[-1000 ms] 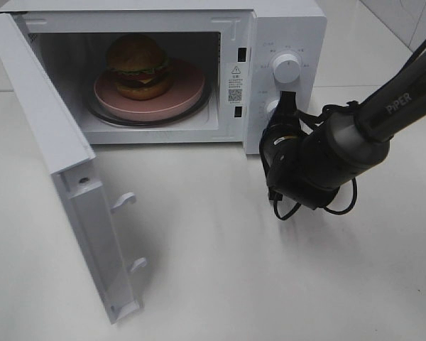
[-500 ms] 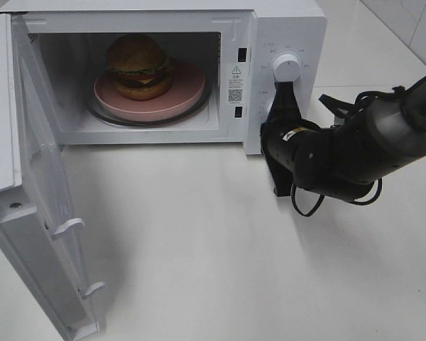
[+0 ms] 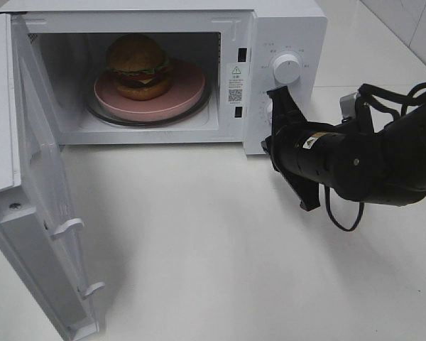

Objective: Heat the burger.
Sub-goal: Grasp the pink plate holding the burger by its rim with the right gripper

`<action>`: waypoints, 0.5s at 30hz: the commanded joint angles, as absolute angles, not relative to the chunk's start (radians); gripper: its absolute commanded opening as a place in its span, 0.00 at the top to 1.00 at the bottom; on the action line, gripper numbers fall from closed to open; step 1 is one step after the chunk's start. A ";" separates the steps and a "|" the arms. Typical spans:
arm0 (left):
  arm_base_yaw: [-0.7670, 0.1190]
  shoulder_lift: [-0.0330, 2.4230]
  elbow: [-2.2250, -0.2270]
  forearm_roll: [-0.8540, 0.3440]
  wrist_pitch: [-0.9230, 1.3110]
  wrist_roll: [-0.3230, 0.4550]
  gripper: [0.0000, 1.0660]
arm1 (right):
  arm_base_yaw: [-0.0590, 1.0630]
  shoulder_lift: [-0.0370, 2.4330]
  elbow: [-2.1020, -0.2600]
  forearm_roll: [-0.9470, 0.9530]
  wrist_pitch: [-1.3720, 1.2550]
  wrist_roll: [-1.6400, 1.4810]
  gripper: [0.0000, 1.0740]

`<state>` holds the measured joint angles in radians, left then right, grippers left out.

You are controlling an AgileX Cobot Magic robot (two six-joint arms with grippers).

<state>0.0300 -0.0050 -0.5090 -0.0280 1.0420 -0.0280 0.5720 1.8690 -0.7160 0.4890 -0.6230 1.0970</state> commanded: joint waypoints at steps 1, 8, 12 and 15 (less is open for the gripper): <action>0.034 -0.026 -0.506 -0.029 1.036 -0.026 0.04 | 0.572 1.828 -0.700 0.471 -0.564 0.989 1.00; 0.034 -0.026 -0.506 -0.029 1.036 -0.026 0.04 | 0.572 1.742 -0.697 0.471 -0.360 0.619 1.00; 0.034 -0.026 -0.506 -0.029 1.036 -0.026 0.04 | 0.572 1.706 -0.698 0.471 -0.247 0.384 1.00; 0.034 -0.026 -0.506 -0.029 1.036 -0.026 0.04 | 0.572 1.673 -0.698 0.471 -0.156 0.197 1.00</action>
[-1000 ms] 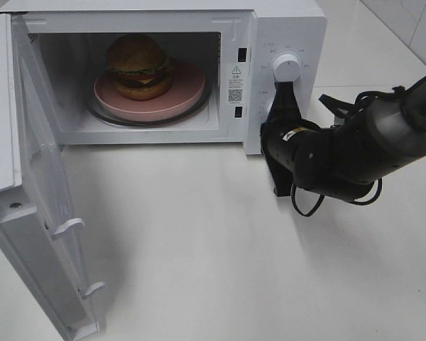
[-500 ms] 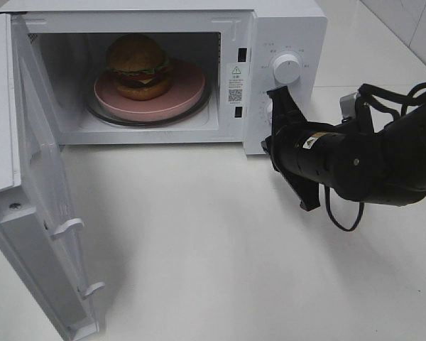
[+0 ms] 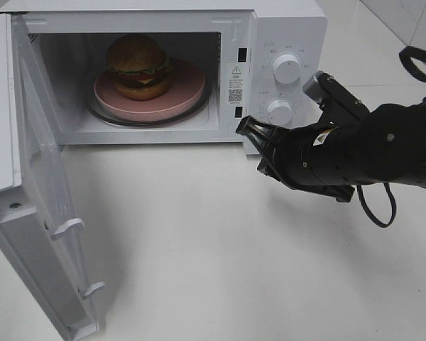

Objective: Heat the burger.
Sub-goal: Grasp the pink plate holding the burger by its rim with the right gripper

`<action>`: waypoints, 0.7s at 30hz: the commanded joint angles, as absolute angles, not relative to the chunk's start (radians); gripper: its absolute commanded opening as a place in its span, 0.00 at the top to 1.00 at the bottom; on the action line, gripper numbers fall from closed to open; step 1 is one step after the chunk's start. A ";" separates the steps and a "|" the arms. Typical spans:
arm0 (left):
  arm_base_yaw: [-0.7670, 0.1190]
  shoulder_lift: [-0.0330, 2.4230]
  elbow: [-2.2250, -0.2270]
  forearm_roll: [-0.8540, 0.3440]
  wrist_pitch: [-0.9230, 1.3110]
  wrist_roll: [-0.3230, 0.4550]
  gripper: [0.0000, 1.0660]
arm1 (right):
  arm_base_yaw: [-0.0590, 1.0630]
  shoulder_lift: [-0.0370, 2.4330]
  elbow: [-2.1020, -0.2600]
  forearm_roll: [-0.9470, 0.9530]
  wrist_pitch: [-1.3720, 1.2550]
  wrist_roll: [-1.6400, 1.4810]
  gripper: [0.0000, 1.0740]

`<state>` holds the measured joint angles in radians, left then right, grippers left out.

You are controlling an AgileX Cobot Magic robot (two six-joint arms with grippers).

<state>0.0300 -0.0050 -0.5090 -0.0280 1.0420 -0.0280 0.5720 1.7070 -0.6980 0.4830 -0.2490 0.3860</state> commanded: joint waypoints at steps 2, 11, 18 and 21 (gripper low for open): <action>0.034 -0.026 -0.506 -0.029 1.036 -0.026 0.04 | 0.572 1.652 -0.698 0.471 -0.049 0.045 1.00; 0.034 -0.026 -0.506 -0.029 1.036 -0.026 0.04 | 0.572 1.606 -0.701 0.407 0.151 -0.282 0.99; 0.034 -0.026 -0.506 -0.029 1.036 -0.026 0.04 | 0.572 1.595 -0.785 0.327 0.362 -0.473 0.99; 0.034 -0.026 -0.506 -0.029 1.036 -0.026 0.04 | 0.572 1.595 -0.850 0.248 0.469 -0.569 0.99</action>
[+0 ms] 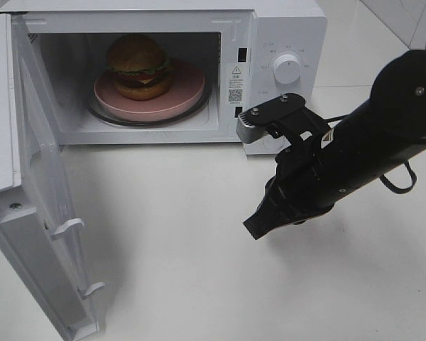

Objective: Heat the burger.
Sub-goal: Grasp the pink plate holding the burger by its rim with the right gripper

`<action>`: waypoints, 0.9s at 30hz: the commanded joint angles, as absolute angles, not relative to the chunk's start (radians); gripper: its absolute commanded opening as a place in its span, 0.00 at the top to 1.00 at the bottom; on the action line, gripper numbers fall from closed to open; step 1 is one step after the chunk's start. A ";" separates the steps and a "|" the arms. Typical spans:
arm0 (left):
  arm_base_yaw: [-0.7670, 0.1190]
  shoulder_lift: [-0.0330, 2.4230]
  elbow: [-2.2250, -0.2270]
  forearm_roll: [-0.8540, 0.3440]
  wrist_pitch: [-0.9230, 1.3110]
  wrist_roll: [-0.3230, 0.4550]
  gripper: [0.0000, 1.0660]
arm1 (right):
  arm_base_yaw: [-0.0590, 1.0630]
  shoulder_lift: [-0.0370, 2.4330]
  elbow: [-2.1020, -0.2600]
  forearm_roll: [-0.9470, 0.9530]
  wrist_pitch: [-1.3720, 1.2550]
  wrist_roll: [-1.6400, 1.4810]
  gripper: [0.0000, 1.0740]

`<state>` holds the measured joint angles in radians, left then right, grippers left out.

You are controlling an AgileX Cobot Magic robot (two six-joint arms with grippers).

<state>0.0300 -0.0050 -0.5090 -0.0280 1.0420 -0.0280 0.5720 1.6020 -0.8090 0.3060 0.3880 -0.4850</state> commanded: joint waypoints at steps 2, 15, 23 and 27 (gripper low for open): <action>0.034 -0.026 -0.506 -0.029 1.036 -0.026 0.04 | 0.572 1.595 -0.863 0.224 0.489 -0.596 0.99; 0.034 -0.026 -0.506 -0.029 1.036 -0.026 0.04 | 0.572 1.595 -0.954 -0.051 0.494 -0.999 0.98; 0.034 -0.026 -0.506 -0.029 1.036 -0.026 0.04 | 0.572 1.595 -0.954 -0.172 0.447 -1.147 0.93; 0.034 -0.026 -0.506 -0.029 1.036 -0.026 0.04 | 0.572 1.595 -0.954 -0.258 0.447 -1.147 0.87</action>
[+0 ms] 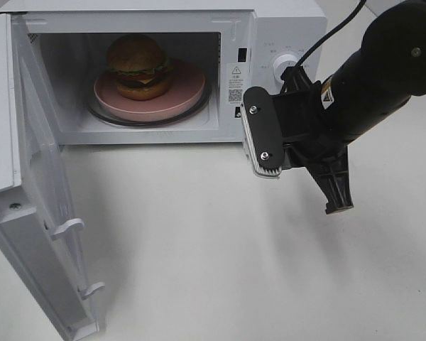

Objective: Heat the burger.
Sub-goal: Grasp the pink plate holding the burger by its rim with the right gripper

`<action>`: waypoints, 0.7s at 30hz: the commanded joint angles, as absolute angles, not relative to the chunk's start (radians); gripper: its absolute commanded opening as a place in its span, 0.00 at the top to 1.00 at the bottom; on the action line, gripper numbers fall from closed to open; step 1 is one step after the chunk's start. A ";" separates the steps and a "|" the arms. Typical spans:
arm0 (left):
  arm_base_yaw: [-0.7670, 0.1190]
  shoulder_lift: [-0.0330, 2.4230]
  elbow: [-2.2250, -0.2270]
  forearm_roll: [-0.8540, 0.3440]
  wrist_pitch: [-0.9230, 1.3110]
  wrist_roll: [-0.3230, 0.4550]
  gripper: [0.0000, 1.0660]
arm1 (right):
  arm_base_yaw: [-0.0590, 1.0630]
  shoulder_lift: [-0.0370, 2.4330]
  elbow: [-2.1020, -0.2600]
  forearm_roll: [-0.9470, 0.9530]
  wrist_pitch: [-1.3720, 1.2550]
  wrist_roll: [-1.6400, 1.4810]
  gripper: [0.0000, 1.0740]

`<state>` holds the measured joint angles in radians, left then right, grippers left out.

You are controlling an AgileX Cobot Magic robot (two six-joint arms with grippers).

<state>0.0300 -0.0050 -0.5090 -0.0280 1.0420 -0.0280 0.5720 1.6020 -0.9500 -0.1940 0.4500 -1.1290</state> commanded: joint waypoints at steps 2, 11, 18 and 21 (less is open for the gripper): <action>0.034 -0.026 -0.506 -0.029 1.036 -0.026 0.04 | 0.575 1.595 -0.954 -0.280 0.445 -1.147 0.84; 0.034 -0.026 -0.506 -0.029 1.036 -0.026 0.04 | 0.642 1.595 -0.954 -0.416 0.354 -1.067 0.44; 0.034 -0.026 -0.506 -0.029 1.036 -0.026 0.04 | 0.668 1.595 -0.954 -0.517 0.257 -0.911 0.28; 0.034 -0.026 -0.506 -0.029 1.036 -0.026 0.04 | 0.691 1.598 -0.970 -0.600 0.213 -0.816 0.26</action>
